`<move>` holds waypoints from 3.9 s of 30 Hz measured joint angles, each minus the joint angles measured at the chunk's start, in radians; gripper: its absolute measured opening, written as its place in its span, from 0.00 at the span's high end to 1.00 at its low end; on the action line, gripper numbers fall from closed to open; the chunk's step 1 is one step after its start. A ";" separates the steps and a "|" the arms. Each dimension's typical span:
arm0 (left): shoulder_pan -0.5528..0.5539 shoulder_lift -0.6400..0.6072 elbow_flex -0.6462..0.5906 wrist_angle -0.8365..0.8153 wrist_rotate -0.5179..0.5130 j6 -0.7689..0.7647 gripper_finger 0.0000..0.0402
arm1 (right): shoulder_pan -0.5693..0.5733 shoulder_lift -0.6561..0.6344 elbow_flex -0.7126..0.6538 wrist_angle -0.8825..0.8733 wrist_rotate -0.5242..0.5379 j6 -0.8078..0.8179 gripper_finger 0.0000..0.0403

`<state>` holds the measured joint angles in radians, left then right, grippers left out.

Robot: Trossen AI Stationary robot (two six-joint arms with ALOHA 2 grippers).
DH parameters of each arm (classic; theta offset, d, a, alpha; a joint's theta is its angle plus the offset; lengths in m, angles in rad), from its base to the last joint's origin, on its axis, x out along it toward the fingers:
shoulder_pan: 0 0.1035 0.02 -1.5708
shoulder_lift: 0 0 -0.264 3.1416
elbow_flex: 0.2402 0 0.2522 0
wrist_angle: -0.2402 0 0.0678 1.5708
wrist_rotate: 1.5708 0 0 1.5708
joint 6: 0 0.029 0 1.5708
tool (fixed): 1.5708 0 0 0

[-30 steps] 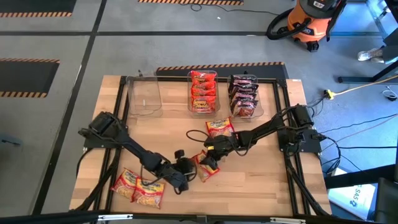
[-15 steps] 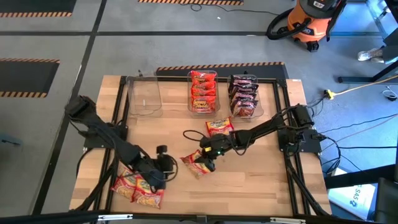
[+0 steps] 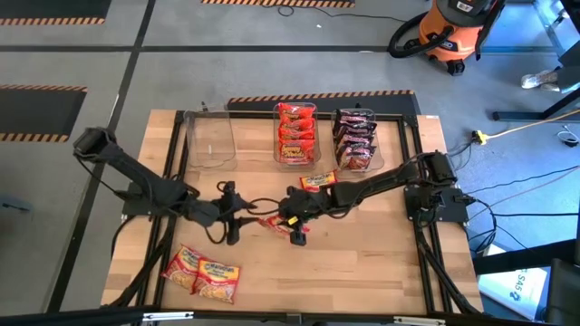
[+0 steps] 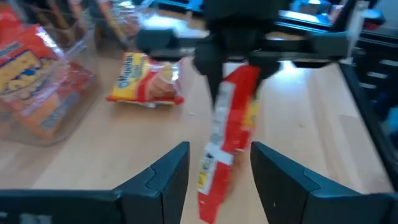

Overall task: Sort Maruchan noodles
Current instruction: Put the red noodle pack into the left transparent bin

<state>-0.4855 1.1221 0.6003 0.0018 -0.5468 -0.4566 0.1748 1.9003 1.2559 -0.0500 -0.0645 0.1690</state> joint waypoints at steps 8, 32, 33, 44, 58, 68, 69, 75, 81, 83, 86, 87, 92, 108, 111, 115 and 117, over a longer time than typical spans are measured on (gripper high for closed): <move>0.099 0.010 -0.001 0.008 0.128 0.003 0.59 | -0.006 -0.001 0.024 -0.021 0.005 -0.044 0.92; 0.177 0.226 0.000 0.178 0.326 0.047 0.35 | -0.012 -0.001 0.023 0.047 0.008 -0.047 0.92; 0.184 0.234 0.000 0.178 0.340 0.042 0.35 | -0.012 -0.001 0.023 0.048 0.008 -0.047 0.92; 0.225 0.266 0.000 0.171 0.386 0.074 0.57 | -0.012 -0.001 0.023 0.075 0.066 -0.046 0.85; 0.230 0.141 0.000 0.042 0.396 0.098 0.74 | 0.000 -0.193 0.164 -0.692 0.149 -0.075 0.34; 0.242 0.016 -0.057 0.226 0.284 0.188 0.74 | -0.008 -0.339 -0.539 0.470 0.166 -0.070 0.30; 0.246 0.015 -0.073 0.277 0.276 0.195 0.74 | -0.007 -0.324 -0.586 0.593 0.180 -0.055 0.30; 0.294 0.022 -0.164 0.532 0.269 0.199 0.73 | -0.006 -0.284 -0.710 0.999 0.257 0.006 0.30; 0.346 0.022 -0.200 0.697 0.285 0.226 0.73 | -0.007 -0.229 -0.615 1.054 0.257 -0.090 0.30; 0.363 0.022 -0.201 0.713 0.309 0.249 0.73 | -0.019 -0.210 -0.573 1.043 0.257 -0.127 0.30; 0.387 0.022 -0.201 0.719 0.335 0.266 0.73 | -0.053 -0.193 -0.516 1.035 0.257 -0.144 0.30; 0.395 0.022 -0.201 0.720 0.349 0.267 0.73 | -0.066 -0.189 -0.496 1.028 0.256 -0.133 0.30; 0.418 0.022 -0.201 0.751 0.383 0.282 0.73 | -0.112 -0.153 -0.419 0.983 0.186 -0.098 0.30; 0.423 0.022 -0.201 0.774 0.377 0.312 0.72 | -0.111 -0.132 -0.377 0.951 0.169 -0.177 0.81; 0.423 0.022 -0.201 0.773 0.379 0.310 0.69 | -0.110 -0.132 -0.377 0.950 0.178 -0.178 0.81; 0.423 0.022 -0.201 0.759 0.423 0.333 0.63 | -0.113 -0.132 -0.377 0.934 0.099 -0.168 0.77; 0.422 0.022 -0.194 0.705 0.430 0.333 0.58 | -0.112 -0.132 -0.377 0.926 0.100 -0.166 0.75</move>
<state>-0.0631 1.1442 0.4059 0.7072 -0.1170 -0.1238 0.0625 1.7683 0.8791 0.8755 0.0351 0.0029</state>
